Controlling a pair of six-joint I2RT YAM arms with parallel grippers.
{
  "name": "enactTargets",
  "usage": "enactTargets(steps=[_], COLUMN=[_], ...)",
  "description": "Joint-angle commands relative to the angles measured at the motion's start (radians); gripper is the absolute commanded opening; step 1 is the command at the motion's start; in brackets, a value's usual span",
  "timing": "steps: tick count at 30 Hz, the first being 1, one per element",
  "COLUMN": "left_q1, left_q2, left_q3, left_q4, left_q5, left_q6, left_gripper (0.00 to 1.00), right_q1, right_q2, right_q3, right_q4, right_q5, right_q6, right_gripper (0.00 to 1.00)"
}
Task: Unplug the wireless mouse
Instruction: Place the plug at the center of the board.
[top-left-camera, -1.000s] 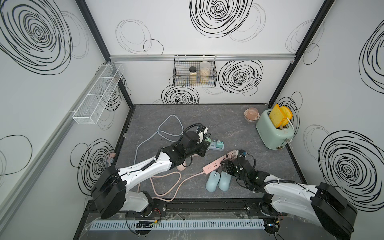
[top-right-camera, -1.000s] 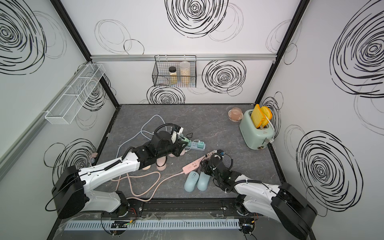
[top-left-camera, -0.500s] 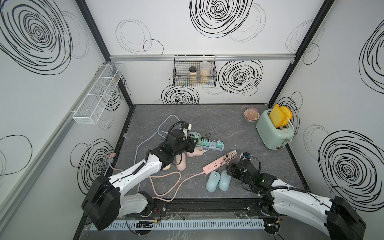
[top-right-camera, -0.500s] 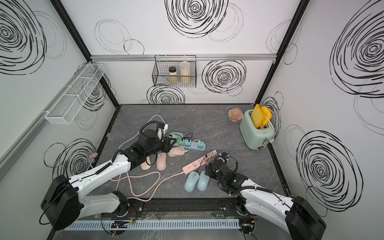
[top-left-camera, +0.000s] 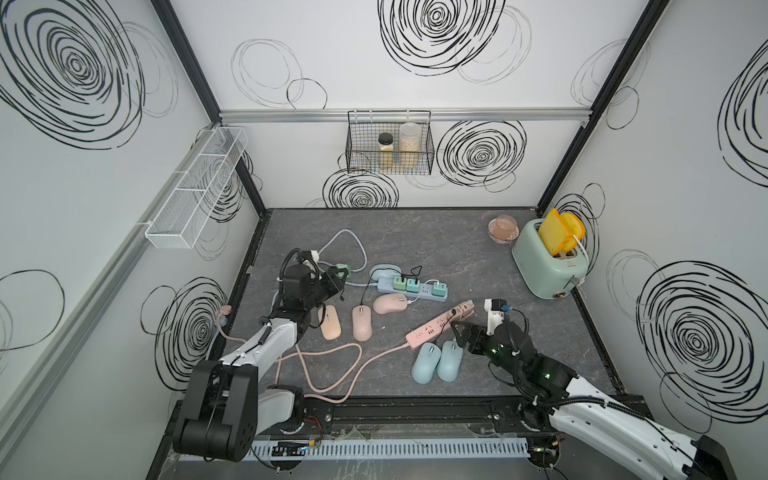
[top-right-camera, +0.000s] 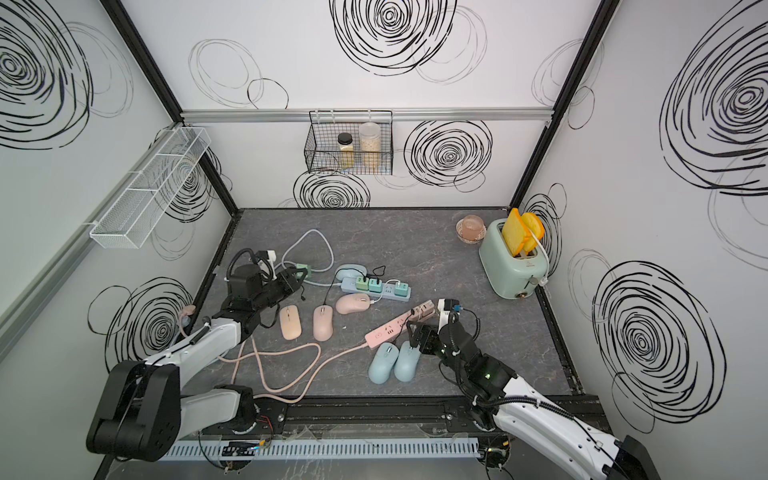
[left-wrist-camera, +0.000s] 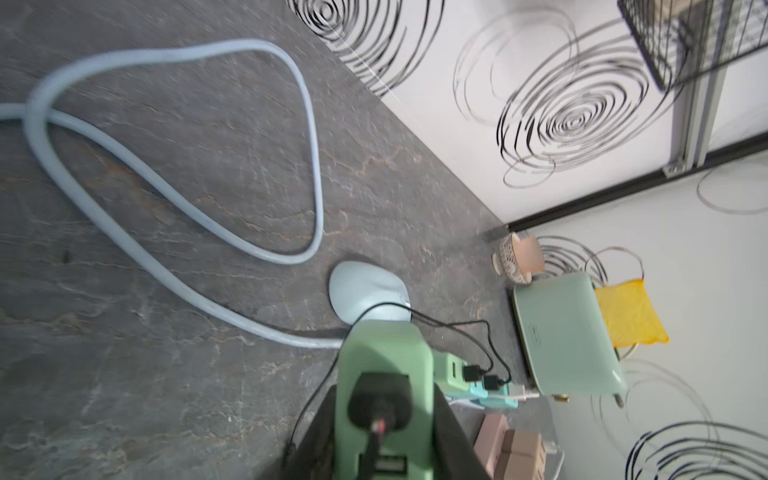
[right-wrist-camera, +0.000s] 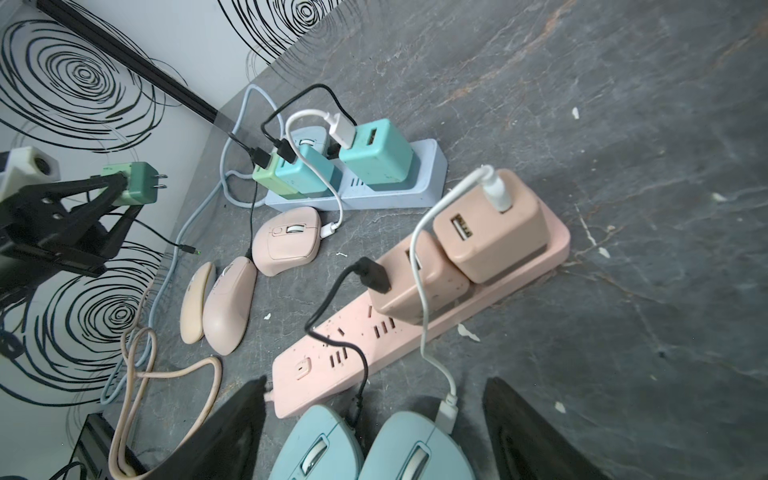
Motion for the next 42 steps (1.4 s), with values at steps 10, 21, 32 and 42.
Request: enactTargets(steps=[10,21,32,42], left_q1=[0.171,0.282,0.363,0.391], left_q2=[0.151,0.185,0.181,0.031], left_q3=[-0.105,-0.099,-0.102,-0.08], left_q4=[0.222,0.084,0.027,-0.078], left_q5=[0.037,-0.061,-0.09,-0.142], left_q6=[-0.161,-0.155,-0.166,-0.172], left_gripper=[0.0,0.14,0.7,0.98], right_q1=[0.002,0.004,0.006,0.006], right_q2=[0.036,0.033,0.035,0.038], right_q3=[0.016,0.017,0.022,0.049], right_q4=[0.006,-0.008,-0.018,-0.047], right_q5=[-0.011,-0.003,0.004,0.027], right_q6=[-0.024,-0.006,0.004,0.013], right_gripper=[0.85,0.85,0.85,0.85])
